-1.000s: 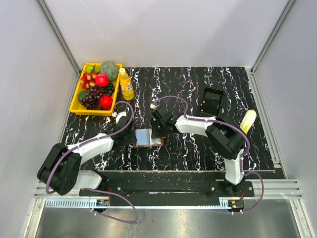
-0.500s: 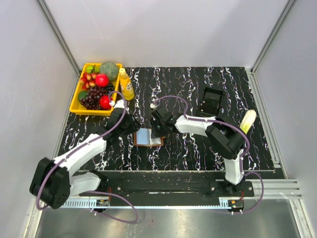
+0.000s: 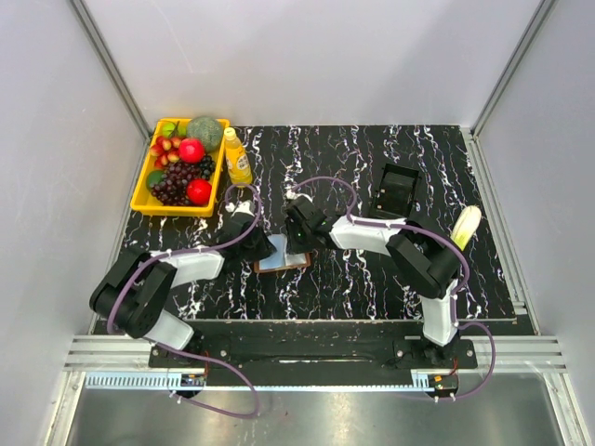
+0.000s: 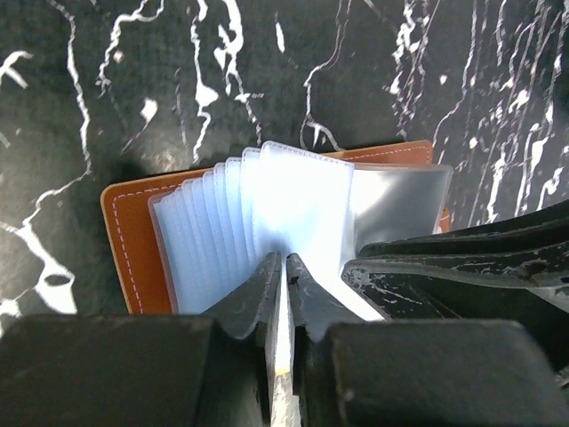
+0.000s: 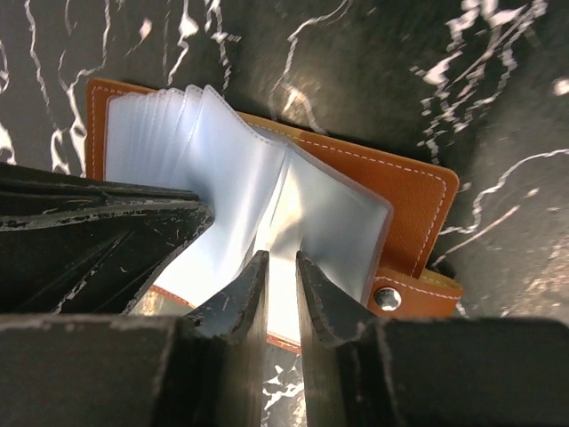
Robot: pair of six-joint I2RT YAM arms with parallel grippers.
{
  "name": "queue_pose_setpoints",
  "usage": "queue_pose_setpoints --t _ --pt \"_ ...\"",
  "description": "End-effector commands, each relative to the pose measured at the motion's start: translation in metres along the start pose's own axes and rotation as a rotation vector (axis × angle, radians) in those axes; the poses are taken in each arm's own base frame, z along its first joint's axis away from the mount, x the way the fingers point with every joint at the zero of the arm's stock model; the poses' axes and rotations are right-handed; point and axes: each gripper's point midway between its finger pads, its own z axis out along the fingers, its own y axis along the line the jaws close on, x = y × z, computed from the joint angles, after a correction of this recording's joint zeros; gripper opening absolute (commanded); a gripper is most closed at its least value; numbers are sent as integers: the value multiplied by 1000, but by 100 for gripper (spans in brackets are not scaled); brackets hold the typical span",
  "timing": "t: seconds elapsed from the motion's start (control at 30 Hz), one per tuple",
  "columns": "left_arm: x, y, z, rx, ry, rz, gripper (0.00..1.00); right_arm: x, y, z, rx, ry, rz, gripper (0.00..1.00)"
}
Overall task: Put the credit cards into the card holder
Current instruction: Open the card holder at the center of the board.
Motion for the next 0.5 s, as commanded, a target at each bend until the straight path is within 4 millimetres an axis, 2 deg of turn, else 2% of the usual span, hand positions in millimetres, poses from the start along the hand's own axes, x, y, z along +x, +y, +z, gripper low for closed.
queue_pose_setpoints --t 0.0,0.1,0.23,0.33,0.47 --pt "48 56 9 -171 116 10 11 7 -72 8 242 -1 -3 25" --pt "53 67 7 -211 120 19 9 8 -95 10 296 14 8 25" --pt "51 76 -1 -268 116 29 8 -4 -105 0 300 -20 29 27" --pt "46 69 -6 -243 100 21 7 -7 -100 2 259 -10 16 27" --pt "47 74 -16 -287 102 -14 7 2 -93 9 218 40 24 26"
